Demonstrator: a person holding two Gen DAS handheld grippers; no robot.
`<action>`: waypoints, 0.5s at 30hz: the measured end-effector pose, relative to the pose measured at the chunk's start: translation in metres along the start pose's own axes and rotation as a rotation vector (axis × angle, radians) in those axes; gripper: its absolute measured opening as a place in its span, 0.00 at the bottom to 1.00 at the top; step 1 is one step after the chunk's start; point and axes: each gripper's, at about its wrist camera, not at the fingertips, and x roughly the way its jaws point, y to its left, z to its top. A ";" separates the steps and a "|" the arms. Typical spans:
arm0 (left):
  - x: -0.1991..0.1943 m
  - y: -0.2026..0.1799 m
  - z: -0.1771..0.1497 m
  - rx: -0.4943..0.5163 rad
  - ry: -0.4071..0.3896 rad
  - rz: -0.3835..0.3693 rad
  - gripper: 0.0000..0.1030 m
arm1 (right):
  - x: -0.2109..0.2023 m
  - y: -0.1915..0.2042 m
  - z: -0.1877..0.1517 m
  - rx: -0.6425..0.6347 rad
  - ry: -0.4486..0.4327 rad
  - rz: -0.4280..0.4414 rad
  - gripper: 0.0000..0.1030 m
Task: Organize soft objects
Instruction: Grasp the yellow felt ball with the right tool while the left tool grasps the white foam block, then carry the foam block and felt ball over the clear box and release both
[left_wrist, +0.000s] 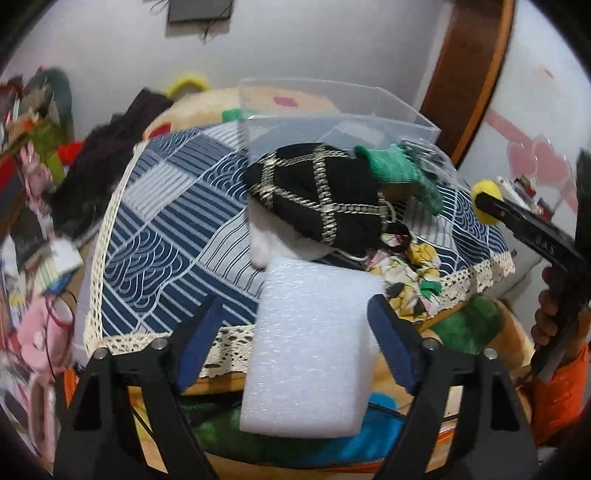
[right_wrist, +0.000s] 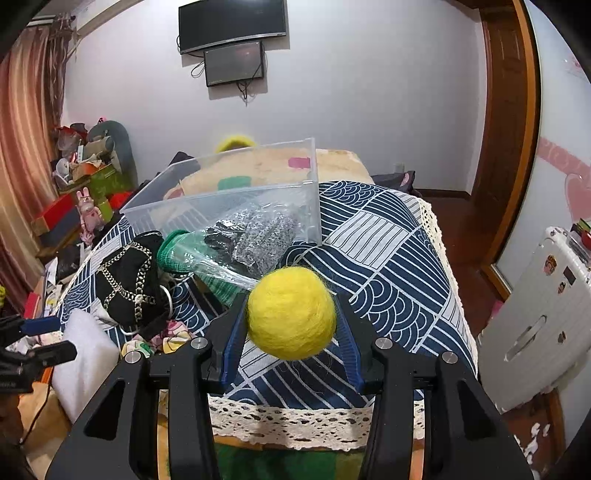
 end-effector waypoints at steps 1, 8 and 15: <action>0.000 -0.004 0.000 0.012 -0.003 -0.005 0.89 | 0.000 0.000 0.000 0.003 0.000 0.002 0.41; 0.029 -0.017 -0.007 0.042 0.077 -0.010 0.84 | -0.010 0.000 0.000 0.011 -0.021 0.001 0.41; 0.006 0.007 0.002 -0.047 -0.016 0.016 0.79 | -0.025 0.001 0.008 0.012 -0.077 0.003 0.41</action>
